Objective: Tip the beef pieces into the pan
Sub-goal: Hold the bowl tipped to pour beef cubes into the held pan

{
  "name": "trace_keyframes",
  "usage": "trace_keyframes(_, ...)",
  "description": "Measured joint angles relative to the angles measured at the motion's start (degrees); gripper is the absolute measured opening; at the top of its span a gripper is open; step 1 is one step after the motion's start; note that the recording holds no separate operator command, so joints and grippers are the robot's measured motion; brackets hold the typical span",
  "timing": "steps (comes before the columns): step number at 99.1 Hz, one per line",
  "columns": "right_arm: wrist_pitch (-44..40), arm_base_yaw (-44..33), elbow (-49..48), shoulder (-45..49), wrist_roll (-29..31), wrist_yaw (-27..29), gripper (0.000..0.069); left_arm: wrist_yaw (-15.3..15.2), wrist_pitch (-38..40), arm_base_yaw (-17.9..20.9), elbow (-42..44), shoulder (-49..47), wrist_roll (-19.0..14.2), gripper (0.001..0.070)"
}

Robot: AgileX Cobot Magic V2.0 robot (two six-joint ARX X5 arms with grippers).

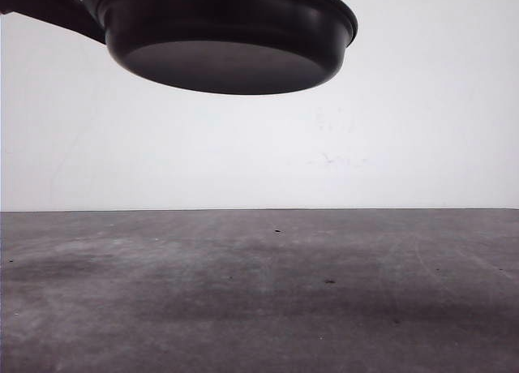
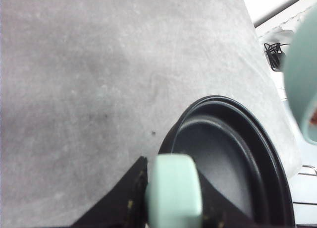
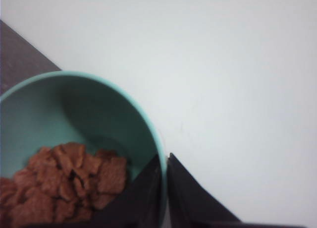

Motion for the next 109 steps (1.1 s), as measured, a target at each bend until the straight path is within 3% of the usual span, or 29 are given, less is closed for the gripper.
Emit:
trace_keyframes(26, 8.1, 0.5, 0.0, 0.0, -18.9, -5.1, 0.0011, 0.0, -0.1, 0.0, 5.2, 3.3, 0.0, 0.0056)
trace_keyframes(68, 21.0, 0.0, 0.0, 0.1, -37.2, -8.5, 0.0011, 0.0, -0.1, 0.3, 10.1, 6.3, 0.4, 0.0055)
trace_keyframes(109, 24.0, -4.9, 0.0, 0.2, -40.2, -14.3, 0.0011, -0.5, -0.1, 3.6, 10.1, 7.0, 0.5, 0.0055)
